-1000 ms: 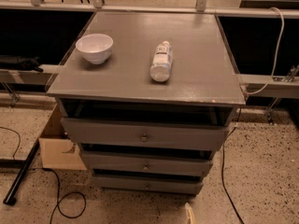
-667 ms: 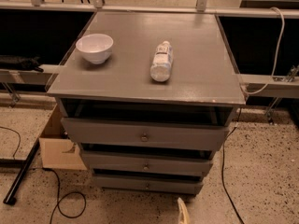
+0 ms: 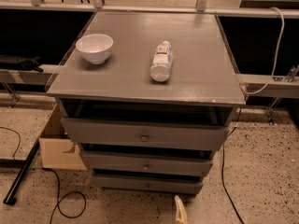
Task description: Open bottom drawer
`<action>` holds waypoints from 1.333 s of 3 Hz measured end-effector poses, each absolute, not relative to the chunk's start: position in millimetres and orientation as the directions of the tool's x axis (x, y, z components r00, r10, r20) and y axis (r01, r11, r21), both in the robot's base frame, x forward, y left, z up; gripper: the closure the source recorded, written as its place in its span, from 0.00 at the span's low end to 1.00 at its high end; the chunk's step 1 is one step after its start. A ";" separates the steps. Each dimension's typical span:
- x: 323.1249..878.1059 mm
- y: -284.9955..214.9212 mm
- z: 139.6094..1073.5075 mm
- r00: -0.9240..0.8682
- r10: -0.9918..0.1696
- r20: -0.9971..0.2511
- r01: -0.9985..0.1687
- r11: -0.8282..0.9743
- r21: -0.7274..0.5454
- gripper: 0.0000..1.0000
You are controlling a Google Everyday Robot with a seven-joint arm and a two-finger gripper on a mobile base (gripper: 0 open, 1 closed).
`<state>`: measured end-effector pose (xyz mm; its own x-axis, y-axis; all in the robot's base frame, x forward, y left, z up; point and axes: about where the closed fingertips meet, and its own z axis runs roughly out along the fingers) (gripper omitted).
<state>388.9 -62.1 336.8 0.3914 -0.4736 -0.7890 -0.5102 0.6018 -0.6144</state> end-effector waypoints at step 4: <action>420.3 -118.4 328.8 0.214 -0.672 -0.709 -0.481 0.559 -0.675 0.00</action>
Offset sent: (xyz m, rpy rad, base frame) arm 0.0159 0.0011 -0.0072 -0.0926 0.0817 -0.0075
